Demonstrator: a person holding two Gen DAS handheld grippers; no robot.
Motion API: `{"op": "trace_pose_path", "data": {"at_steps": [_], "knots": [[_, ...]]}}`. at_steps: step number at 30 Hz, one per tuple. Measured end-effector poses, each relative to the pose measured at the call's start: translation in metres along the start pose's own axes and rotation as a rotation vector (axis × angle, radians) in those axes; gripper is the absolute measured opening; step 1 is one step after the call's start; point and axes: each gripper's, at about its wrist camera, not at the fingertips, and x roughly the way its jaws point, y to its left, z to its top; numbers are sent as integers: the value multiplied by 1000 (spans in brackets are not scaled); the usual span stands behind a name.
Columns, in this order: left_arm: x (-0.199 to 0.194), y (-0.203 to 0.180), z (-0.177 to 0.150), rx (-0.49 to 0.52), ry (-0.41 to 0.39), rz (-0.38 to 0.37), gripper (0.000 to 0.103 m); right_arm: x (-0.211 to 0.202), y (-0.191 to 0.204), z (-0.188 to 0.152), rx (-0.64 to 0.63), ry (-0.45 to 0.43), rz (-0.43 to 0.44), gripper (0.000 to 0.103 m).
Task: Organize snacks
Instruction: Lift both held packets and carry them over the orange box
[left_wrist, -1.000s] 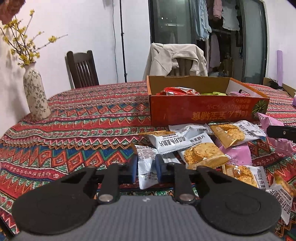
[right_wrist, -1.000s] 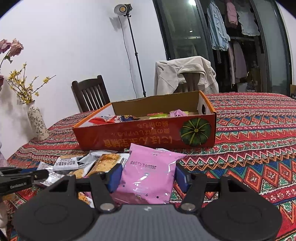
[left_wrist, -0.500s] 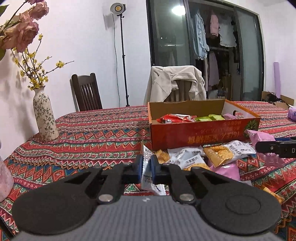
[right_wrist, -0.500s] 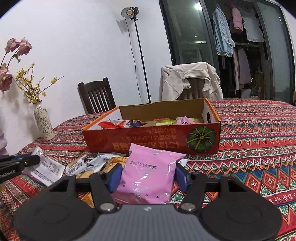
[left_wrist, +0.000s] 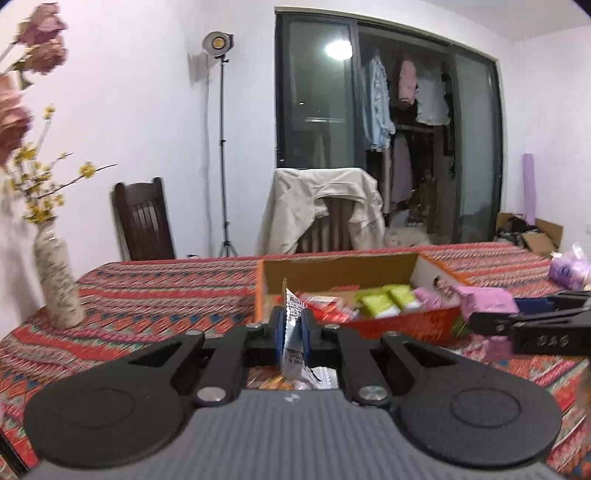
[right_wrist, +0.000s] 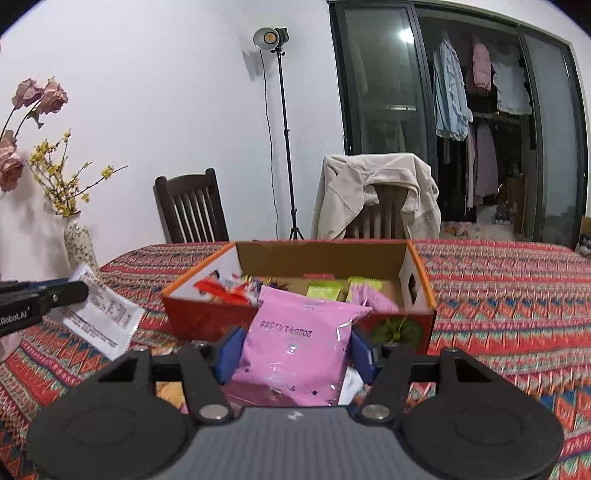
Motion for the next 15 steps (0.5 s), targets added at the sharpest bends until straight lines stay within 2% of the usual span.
{"op": "trace_pose_path", "data": {"at_steps": [6,15], "knots": [[37,-17,33,-9,-4,-63,10,19,-9,31,7,-18,-28,61],[111,-26,67,-58,19,-63,10,75,-31,67,32,-9,-65,61]]}}
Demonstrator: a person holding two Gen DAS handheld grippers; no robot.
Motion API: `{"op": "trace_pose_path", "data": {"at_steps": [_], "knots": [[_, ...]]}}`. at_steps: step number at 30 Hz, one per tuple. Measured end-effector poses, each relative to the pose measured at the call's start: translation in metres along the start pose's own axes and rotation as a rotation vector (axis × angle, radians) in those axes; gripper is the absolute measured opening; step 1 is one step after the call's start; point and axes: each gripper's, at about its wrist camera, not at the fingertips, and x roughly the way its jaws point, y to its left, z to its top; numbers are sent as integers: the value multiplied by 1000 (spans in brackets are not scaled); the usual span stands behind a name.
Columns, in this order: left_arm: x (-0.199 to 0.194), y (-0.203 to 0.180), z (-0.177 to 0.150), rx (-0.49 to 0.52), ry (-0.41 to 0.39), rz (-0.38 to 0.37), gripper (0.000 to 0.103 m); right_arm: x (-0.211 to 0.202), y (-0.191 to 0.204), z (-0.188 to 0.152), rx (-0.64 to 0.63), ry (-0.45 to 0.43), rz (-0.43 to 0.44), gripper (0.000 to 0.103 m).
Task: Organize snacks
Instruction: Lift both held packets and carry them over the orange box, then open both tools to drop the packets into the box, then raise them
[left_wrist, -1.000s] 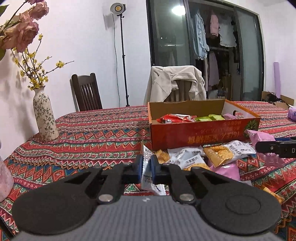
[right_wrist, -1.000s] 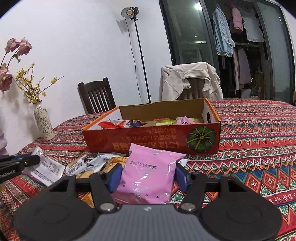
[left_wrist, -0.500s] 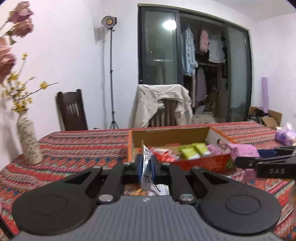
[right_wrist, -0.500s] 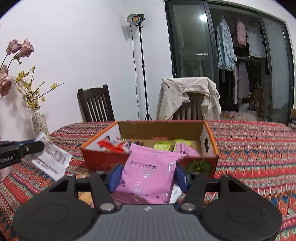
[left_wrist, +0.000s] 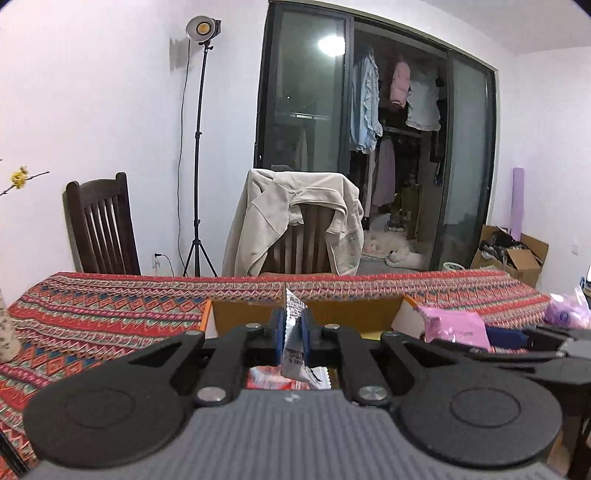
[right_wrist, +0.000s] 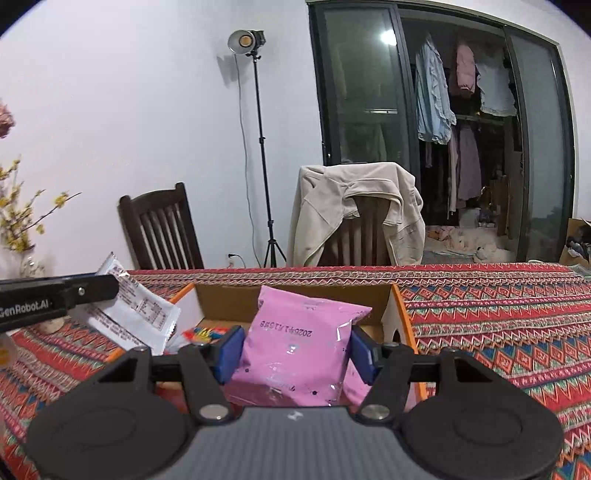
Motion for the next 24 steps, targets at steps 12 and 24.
{"op": "trace_pose_path", "data": {"at_steps": [12,24], "knots": [[76,18,-11,-78,61,35,10,72,-17,7,38,9,-31,61],[97,31,-30,-116,94,160,103,101,-27,-14,28,74,-37,99]]}}
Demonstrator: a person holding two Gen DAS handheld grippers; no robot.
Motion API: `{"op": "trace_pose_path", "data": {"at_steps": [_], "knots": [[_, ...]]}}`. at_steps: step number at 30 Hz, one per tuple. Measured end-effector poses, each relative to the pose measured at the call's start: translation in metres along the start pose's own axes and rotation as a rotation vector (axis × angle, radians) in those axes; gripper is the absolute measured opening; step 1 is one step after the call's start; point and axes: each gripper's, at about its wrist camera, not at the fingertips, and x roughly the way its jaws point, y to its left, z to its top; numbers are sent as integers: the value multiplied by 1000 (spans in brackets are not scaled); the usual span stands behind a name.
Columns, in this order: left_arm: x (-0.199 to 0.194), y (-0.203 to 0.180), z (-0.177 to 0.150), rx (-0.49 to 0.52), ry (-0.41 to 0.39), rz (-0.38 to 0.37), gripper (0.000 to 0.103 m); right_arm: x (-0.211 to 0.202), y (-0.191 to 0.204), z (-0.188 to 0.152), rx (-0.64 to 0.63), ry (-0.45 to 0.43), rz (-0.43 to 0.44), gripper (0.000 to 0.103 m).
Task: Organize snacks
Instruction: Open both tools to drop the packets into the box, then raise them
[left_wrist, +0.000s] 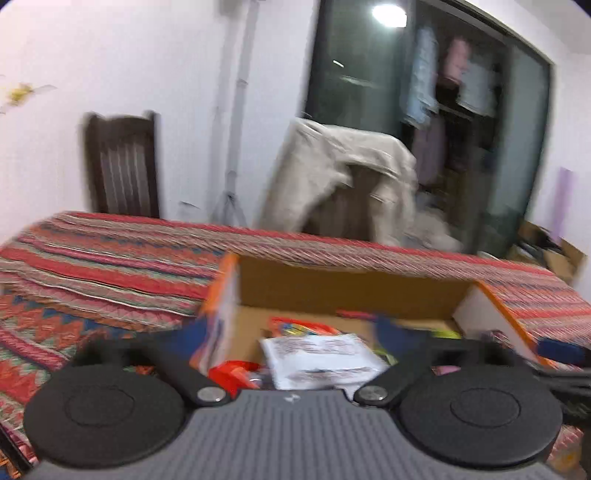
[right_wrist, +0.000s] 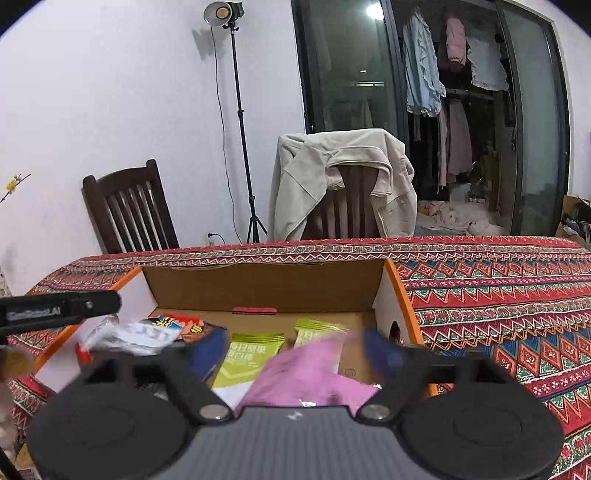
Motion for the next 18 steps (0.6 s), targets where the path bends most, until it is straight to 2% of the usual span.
{"op": "trace_pose_path", "data": {"at_steps": [3,12,18], "knots": [[-4,-1,0,7,-6,-11,103,0,0,-2,-13,1,-14,103],[-16,-6,7,10,-18,-13,103,-8,-1,1,-4,2,-25,103],[-43,-5,15,9,-30,-36,103,-35,8,10,-31,-40,-21,103]]}}
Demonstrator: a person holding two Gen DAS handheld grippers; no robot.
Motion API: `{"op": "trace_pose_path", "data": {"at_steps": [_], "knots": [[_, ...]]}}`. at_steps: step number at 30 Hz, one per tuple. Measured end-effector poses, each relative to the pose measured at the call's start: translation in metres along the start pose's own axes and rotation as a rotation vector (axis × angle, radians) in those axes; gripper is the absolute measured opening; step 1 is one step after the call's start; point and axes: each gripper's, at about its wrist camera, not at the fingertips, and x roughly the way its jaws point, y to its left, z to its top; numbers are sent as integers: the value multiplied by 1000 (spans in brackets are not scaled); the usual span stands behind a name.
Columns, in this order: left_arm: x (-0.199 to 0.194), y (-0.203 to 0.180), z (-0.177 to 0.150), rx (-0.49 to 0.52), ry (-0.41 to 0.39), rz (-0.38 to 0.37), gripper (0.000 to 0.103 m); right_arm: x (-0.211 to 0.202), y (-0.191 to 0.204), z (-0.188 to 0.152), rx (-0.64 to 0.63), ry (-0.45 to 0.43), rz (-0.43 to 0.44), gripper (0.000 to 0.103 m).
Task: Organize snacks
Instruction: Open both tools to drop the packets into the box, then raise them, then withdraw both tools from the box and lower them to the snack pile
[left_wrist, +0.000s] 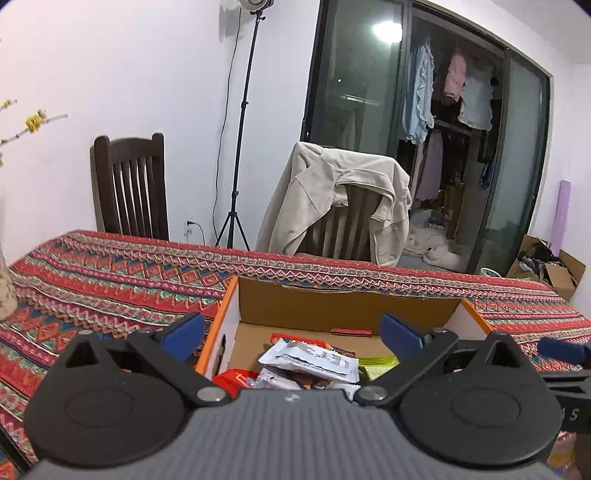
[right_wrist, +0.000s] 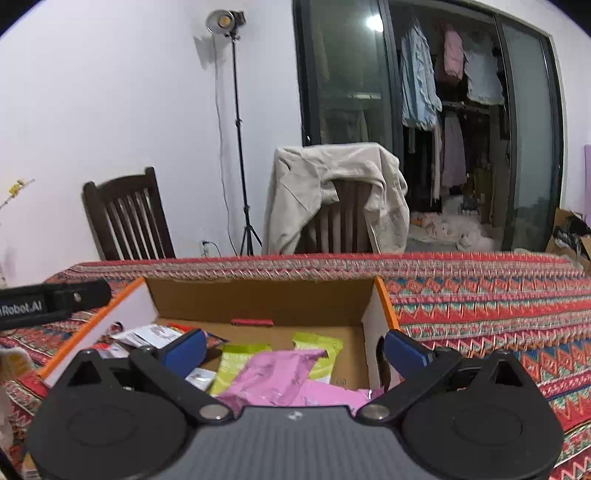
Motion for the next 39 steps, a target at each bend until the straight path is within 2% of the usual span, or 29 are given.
{"op": "trace_pose_path", "data": {"at_steps": [8,20,31,39], "knots": [[-48,18,0,-9,-16,-6,103,-44,14,2,-30,-38,17,103],[-108,49,-33,-36,14,-2,103,-108,15,-32,-14,-12,31,103],[-137,69,-83,-51,53,-4,103,-138,20,-79,-17,63,65,103],[-142,75,-111,-43,80,-6,103,-144,20,-106,-27,127,37,103]]}}
